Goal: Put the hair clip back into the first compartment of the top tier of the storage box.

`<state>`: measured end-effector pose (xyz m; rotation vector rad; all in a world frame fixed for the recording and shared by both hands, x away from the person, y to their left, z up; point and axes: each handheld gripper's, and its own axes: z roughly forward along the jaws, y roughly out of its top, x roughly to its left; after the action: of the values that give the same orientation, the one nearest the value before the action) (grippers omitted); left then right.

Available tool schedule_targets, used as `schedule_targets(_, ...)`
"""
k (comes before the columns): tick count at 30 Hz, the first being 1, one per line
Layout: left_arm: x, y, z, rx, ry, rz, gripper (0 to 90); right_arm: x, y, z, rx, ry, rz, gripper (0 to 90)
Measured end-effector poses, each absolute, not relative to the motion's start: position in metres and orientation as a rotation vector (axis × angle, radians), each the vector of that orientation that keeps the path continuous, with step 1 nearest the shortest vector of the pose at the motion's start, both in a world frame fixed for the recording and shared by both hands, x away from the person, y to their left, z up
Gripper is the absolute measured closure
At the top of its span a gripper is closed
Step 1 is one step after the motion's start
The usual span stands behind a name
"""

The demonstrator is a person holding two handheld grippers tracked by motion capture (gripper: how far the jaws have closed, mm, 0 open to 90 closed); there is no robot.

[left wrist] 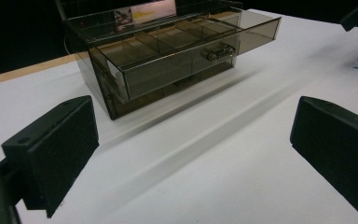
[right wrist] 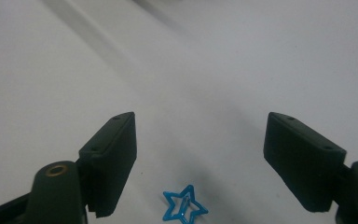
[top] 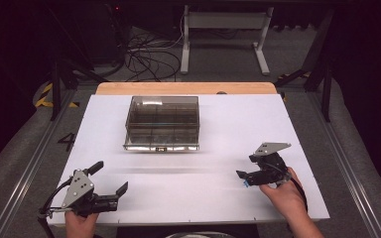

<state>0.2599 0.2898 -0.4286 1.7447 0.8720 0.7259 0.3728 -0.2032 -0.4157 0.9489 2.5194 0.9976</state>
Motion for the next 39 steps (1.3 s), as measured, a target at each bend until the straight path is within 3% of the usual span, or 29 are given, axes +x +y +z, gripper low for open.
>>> schedule_targets(27,0.260,0.288,-0.429,1.762,0.868,0.723,1.8,0.368,-0.197,-0.431,0.968,2.624,0.796,33.5)
schedule_targets(39,0.261,0.288,-0.429,1.765,0.865,0.726,1.7,0.366,-0.194,-0.438,0.973,2.642,0.717,48.2)
